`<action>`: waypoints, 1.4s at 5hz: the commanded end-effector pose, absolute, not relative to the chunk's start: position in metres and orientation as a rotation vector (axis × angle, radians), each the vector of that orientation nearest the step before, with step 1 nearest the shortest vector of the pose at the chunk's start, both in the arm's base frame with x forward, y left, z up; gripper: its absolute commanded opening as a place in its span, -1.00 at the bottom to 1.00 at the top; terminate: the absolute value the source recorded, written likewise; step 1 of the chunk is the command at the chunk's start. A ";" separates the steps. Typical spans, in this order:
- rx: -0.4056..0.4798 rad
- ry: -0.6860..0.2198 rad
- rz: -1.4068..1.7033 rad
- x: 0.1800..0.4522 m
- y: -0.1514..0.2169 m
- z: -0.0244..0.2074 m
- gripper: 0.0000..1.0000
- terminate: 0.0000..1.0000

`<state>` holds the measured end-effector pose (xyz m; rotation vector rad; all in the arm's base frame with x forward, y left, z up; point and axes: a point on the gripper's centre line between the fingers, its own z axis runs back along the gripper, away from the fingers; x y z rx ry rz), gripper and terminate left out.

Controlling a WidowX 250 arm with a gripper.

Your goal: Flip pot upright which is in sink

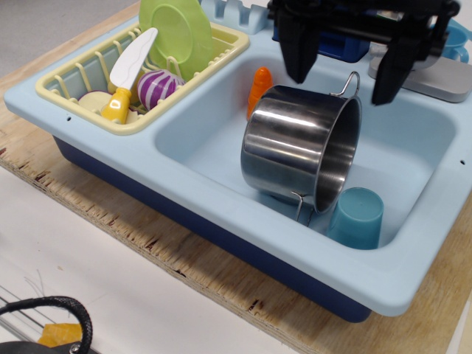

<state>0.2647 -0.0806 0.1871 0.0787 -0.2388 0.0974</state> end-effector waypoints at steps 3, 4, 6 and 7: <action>0.505 -0.020 0.336 0.277 -0.084 0.176 1.00 -1.00; 0.483 -0.015 0.332 0.275 -0.078 0.167 1.00 -1.00; 0.496 0.000 0.342 0.274 -0.063 0.155 1.00 -1.00; 0.471 -0.011 0.345 0.278 -0.052 0.148 1.00 -1.00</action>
